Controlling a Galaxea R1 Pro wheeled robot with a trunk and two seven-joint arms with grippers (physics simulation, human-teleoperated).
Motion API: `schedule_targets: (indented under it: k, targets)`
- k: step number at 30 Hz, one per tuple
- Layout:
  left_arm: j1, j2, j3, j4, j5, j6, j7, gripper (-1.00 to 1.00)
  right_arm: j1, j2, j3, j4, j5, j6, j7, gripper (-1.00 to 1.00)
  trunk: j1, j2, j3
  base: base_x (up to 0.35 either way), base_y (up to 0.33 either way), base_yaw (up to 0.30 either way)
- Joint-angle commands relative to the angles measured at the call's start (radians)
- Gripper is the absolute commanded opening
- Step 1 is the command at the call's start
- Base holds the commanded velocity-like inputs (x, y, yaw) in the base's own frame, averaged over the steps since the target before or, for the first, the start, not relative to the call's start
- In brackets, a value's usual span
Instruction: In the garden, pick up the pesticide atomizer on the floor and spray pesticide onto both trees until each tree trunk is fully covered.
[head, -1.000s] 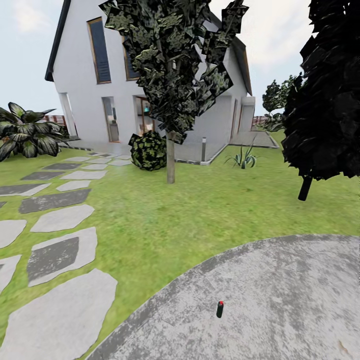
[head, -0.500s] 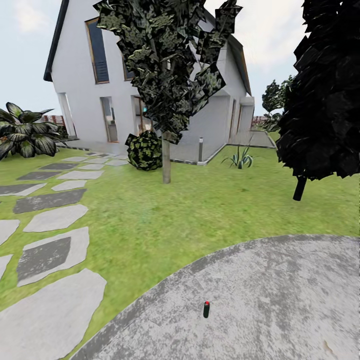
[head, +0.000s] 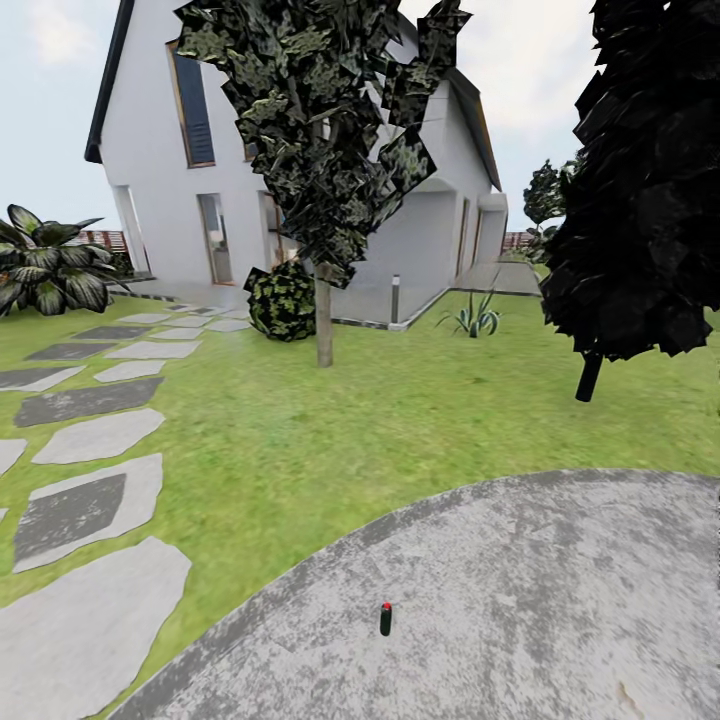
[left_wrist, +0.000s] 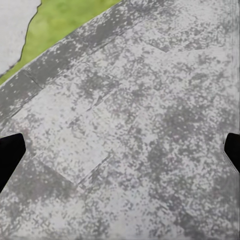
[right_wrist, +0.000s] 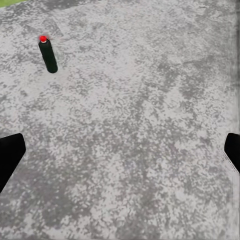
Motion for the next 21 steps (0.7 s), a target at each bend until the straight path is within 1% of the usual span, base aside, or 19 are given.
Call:
schedule_targets:
  k: [1, 8, 11, 14, 21]
  targets:
    - [0.000, 0.000, 0.000, 0.001, 0.006, -0.003, 0.000, 1.00, -0.001, 0.000, 0.000, 0.001, 0.001, -0.003, 0.000, 1.00, 0.000, -0.001, -0.001, 0.000, -0.275, 0.000]
    - [0.002, 0.002, 0.001, 0.001, 0.006, -0.003, 0.000, 1.00, -0.001, 0.001, 0.000, 0.001, 0.001, -0.004, 0.000, 1.00, 0.000, -0.001, -0.001, 0.003, -0.275, 0.001]
    - [0.003, 0.002, 0.001, 0.001, 0.006, -0.003, 0.000, 1.00, -0.001, 0.002, 0.000, 0.000, 0.001, -0.004, -0.001, 1.00, 0.000, -0.001, -0.001, 0.061, -0.274, 0.079]
    - [0.003, 0.005, 0.001, 0.001, 0.006, -0.003, 0.000, 1.00, -0.001, 0.002, 0.000, 0.000, 0.001, -0.004, -0.001, 1.00, 0.000, -0.001, -0.001, 0.096, -0.274, 0.196]
    - [0.003, 0.008, 0.001, 0.001, 0.005, -0.003, 0.000, 1.00, -0.001, 0.003, 0.000, 0.000, 0.001, -0.004, -0.001, 1.00, 0.000, -0.001, -0.001, 0.135, -0.273, 0.265]
